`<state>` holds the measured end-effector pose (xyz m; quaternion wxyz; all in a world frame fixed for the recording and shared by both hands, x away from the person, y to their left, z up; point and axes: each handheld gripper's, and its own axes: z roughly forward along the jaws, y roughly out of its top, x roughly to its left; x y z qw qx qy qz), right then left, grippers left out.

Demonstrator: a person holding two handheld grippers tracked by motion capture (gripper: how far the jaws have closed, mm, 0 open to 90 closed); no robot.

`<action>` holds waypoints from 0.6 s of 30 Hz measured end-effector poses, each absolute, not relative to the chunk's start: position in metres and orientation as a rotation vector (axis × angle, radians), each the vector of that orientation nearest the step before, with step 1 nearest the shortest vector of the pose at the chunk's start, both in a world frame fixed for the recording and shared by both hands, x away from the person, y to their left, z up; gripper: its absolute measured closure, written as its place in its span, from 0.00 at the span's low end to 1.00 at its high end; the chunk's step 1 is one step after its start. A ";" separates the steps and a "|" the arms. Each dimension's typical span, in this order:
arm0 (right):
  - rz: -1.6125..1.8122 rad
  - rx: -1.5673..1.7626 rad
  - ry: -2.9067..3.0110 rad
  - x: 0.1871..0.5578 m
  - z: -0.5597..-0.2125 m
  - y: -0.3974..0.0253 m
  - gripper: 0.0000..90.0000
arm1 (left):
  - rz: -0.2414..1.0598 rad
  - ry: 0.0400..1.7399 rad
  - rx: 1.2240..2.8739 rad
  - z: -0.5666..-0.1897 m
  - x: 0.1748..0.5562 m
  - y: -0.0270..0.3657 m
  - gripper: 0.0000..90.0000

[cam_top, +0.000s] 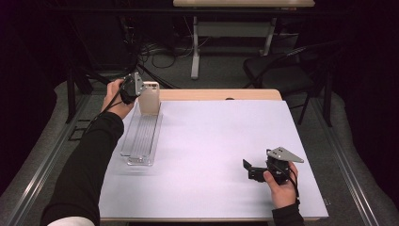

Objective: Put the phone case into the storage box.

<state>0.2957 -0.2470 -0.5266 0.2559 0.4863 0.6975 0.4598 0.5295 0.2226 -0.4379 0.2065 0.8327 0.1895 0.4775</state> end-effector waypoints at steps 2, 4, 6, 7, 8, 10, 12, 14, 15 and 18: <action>1.247 1.319 1.896 0.296 -0.527 -0.247 0.00 | 1.332 0.521 2.323 -0.440 0.530 0.222 0.88; 1.244 1.320 1.900 0.296 -0.528 -0.246 0.00 | 1.341 0.515 2.319 -0.440 0.531 0.221 0.88; 1.242 1.320 1.903 0.296 -0.528 -0.246 0.00 | 1.337 0.512 2.310 -0.441 0.531 0.222 0.88; 1.244 1.320 1.901 0.296 -0.529 -0.246 0.00 | 1.335 0.509 2.308 -0.441 0.531 0.223 0.88; 1.244 1.323 1.902 0.296 -0.528 -0.246 0.00 | 1.335 0.504 2.312 -0.441 0.531 0.224 0.88; 1.241 1.326 1.909 0.296 -0.528 -0.247 0.00 | 1.340 0.498 2.323 -0.441 0.532 0.226 0.88; 1.241 1.326 1.908 0.296 -0.528 -0.247 0.00 | 1.356 0.489 2.343 -0.442 0.532 0.227 0.88; 1.240 1.328 1.910 0.296 -0.528 -0.247 0.00 | 1.362 0.487 2.349 -0.442 0.532 0.228 0.88; 1.243 1.322 1.906 0.296 -0.529 -0.246 0.00 | 1.374 0.476 2.365 -0.442 0.532 0.228 0.88; 1.241 1.325 1.910 0.296 -0.529 -0.246 0.00 | 1.373 0.487 2.356 -0.443 0.533 0.228 0.88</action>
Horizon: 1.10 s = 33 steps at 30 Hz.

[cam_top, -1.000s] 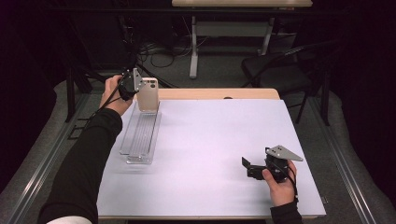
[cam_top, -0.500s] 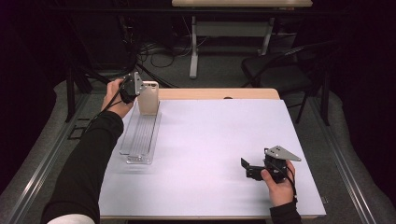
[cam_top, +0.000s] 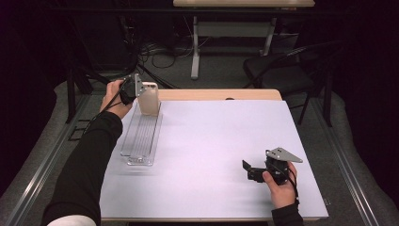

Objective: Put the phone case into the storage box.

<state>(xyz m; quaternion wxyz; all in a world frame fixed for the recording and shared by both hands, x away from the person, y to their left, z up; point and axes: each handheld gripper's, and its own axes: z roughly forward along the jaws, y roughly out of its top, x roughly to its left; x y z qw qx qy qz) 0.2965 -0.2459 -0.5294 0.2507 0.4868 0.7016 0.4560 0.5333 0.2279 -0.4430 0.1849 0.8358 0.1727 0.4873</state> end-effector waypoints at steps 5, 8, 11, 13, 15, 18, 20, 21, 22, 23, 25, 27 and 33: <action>1.243 1.324 1.910 0.297 -0.529 -0.246 0.00 | 1.371 0.504 2.364 -0.443 0.535 0.230 0.88; 1.242 1.322 1.909 0.297 -0.530 -0.246 0.00 | 1.368 0.517 2.364 -0.444 0.536 0.231 0.88; 1.240 1.324 1.908 0.297 -0.530 -0.246 0.00 | 1.363 0.525 2.363 -0.444 0.536 0.232 0.88; 1.241 1.323 1.910 0.297 -0.530 -0.246 0.00 | 1.357 0.529 2.361 -0.444 0.537 0.233 0.87; 1.239 1.325 1.910 0.297 -0.530 -0.246 0.00 | 1.358 0.530 2.370 -0.443 0.537 0.233 0.87; 1.234 1.320 1.917 0.297 -0.530 -0.246 0.00 | 1.348 0.542 2.363 -0.444 0.538 0.234 0.86; 1.232 1.322 1.921 0.297 -0.530 -0.245 0.00 | 1.338 0.551 2.362 -0.444 0.539 0.234 0.86; 1.231 1.319 1.921 0.297 -0.530 -0.246 0.00 | 1.338 0.549 2.362 -0.444 0.539 0.235 0.85; 1.231 1.319 1.922 0.297 -0.530 -0.246 0.00 | 1.334 0.555 2.361 -0.444 0.539 0.235 0.85; 1.231 1.317 1.922 0.297 -0.530 -0.246 0.00 | 1.329 0.557 2.361 -0.444 0.539 0.235 0.85; 1.234 1.314 1.917 0.298 -0.531 -0.245 0.00 | 1.324 0.562 2.360 -0.444 0.540 0.235 0.84; 1.233 1.321 1.918 0.298 -0.531 -0.245 0.00 | 1.322 0.565 2.360 -0.443 0.540 0.235 0.84; 1.232 1.318 1.921 0.298 -0.531 -0.245 0.00 | 1.310 0.580 2.362 -0.443 0.541 0.234 0.83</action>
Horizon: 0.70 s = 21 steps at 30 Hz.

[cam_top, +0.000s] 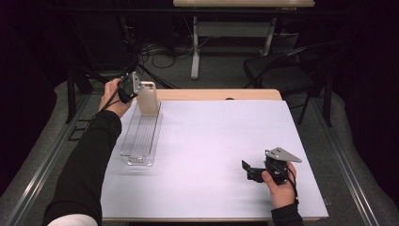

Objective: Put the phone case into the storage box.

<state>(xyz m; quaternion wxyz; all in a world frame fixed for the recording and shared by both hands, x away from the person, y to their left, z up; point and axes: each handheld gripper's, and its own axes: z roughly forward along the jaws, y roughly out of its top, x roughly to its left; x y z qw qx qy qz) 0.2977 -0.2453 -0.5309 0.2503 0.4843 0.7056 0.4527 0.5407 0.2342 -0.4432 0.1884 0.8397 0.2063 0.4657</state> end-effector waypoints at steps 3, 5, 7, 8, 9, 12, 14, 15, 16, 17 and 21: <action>1.233 1.323 1.920 0.298 -0.531 -0.245 0.00 | 1.305 0.587 2.365 -0.443 0.541 0.234 0.81; 1.233 1.326 1.920 0.297 -0.531 -0.245 0.00 | 1.301 0.593 2.373 -0.443 0.542 0.233 0.80; 1.232 1.325 1.922 0.298 -0.532 -0.245 0.00 | 1.298 0.595 2.374 -0.443 0.542 0.233 0.79; 1.232 1.323 1.920 0.298 -0.532 -0.245 0.00 | 1.298 0.596 2.375 -0.443 0.542 0.234 0.79; 1.233 1.324 1.921 0.298 -0.532 -0.245 0.00 | 1.297 0.599 2.372 -0.443 0.542 0.234 0.78; 1.231 1.328 1.922 0.298 -0.533 -0.245 0.00 | 1.290 0.617 2.374 -0.443 0.543 0.235 0.77; 1.231 1.327 1.922 0.298 -0.533 -0.245 0.00 | 1.287 0.625 2.383 -0.443 0.544 0.236 0.76; 1.229 1.329 1.923 0.298 -0.533 -0.245 0.00 | 1.279 0.628 2.381 -0.444 0.544 0.236 0.76; 1.227 1.328 1.926 0.298 -0.533 -0.245 0.00 | 1.286 0.629 2.391 -0.444 0.544 0.237 0.74; 1.226 1.328 1.927 0.298 -0.533 -0.245 0.00 | 1.282 0.638 2.396 -0.444 0.545 0.237 0.73; 1.225 1.324 1.928 0.298 -0.534 -0.245 0.00 | 1.293 0.646 2.401 -0.446 0.545 0.237 0.67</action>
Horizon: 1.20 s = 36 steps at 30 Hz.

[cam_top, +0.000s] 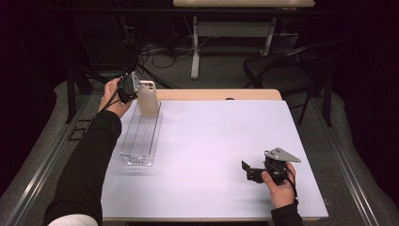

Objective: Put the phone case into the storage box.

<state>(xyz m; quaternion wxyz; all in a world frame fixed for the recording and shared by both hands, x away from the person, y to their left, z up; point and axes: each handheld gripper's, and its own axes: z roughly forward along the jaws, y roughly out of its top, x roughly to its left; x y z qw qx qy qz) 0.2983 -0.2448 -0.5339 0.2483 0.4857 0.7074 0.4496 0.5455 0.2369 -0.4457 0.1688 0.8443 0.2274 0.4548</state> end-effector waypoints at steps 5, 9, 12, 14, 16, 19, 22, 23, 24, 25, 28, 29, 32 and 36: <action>1.225 1.326 1.929 0.298 -0.534 -0.245 0.00 | 1.307 0.659 2.384 -0.445 0.547 0.237 0.60; 1.223 1.323 1.930 0.299 -0.535 -0.245 0.00 | 1.298 0.681 2.376 -0.445 0.548 0.238 0.55; 1.224 1.330 1.930 0.298 -0.535 -0.245 0.00 | 1.266 0.695 2.376 -0.446 0.549 0.240 0.53; 1.223 1.330 1.932 0.298 -0.535 -0.244 0.00 | 1.256 0.682 2.380 -0.447 0.550 0.241 0.50; 1.221 1.323 1.935 0.298 -0.535 -0.244 0.00 | 1.254 0.692 2.379 -0.447 0.550 0.242 0.50; 1.221 1.328 1.936 0.298 -0.535 -0.244 0.00 | 1.242 0.698 2.362 -0.446 0.550 0.243 0.48; 1.220 1.328 1.938 0.298 -0.535 -0.243 0.00 | 1.216 0.720 2.354 -0.445 0.550 0.245 0.47; 1.219 1.328 1.939 0.298 -0.536 -0.243 0.00 | 1.210 0.728 2.348 -0.444 0.550 0.245 0.47; 1.218 1.328 1.941 0.298 -0.536 -0.243 0.00 | 1.201 0.743 2.345 -0.444 0.550 0.246 0.47; 1.218 1.328 1.942 0.298 -0.536 -0.243 0.00 | 1.188 0.754 2.343 -0.444 0.550 0.247 0.47; 1.219 1.328 1.939 0.298 -0.536 -0.244 0.00 | 1.144 0.812 2.341 -0.445 0.551 0.250 0.46; 1.219 1.328 1.939 0.298 -0.536 -0.244 0.00 | 1.126 0.830 2.335 -0.446 0.551 0.251 0.46; 1.217 1.333 1.943 0.298 -0.536 -0.243 0.00 | 1.077 0.858 2.320 -0.445 0.551 0.252 0.46; 1.216 1.327 1.944 0.299 -0.536 -0.243 0.00 | 0.996 0.918 2.287 -0.443 0.552 0.255 0.46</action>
